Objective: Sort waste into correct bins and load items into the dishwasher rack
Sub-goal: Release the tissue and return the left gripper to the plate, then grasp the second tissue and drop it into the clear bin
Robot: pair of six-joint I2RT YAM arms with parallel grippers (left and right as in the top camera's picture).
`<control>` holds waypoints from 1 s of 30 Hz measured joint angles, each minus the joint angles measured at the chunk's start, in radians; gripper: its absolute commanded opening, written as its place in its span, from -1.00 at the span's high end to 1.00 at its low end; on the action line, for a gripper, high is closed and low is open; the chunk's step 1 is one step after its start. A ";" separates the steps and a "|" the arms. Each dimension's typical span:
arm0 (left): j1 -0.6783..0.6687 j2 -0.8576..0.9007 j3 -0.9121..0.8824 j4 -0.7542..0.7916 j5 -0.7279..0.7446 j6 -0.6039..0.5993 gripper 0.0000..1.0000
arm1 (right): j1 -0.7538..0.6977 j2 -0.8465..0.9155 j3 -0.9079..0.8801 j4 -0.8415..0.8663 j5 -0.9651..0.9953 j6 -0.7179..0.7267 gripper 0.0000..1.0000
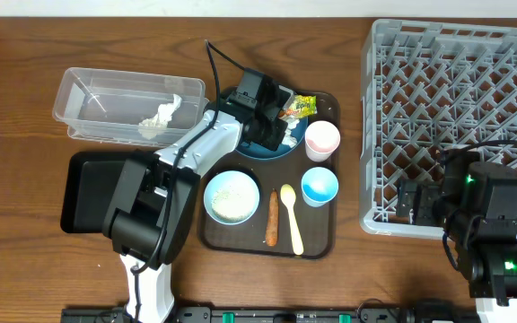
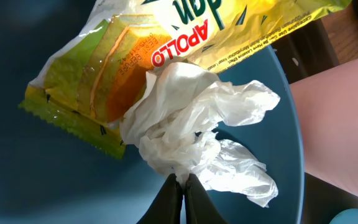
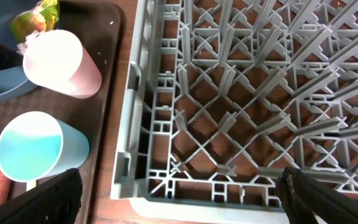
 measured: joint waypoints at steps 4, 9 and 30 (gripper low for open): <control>0.000 0.000 0.000 -0.012 0.000 0.000 0.88 | 0.000 0.000 0.000 0.000 0.000 0.000 -0.99; 0.014 -0.040 0.000 -0.084 -0.009 -0.002 0.88 | 0.000 0.000 0.000 0.000 0.000 0.000 -0.99; 0.406 -0.357 0.000 -0.153 -0.266 -0.002 0.88 | 0.000 0.000 0.000 0.000 0.000 0.000 -0.98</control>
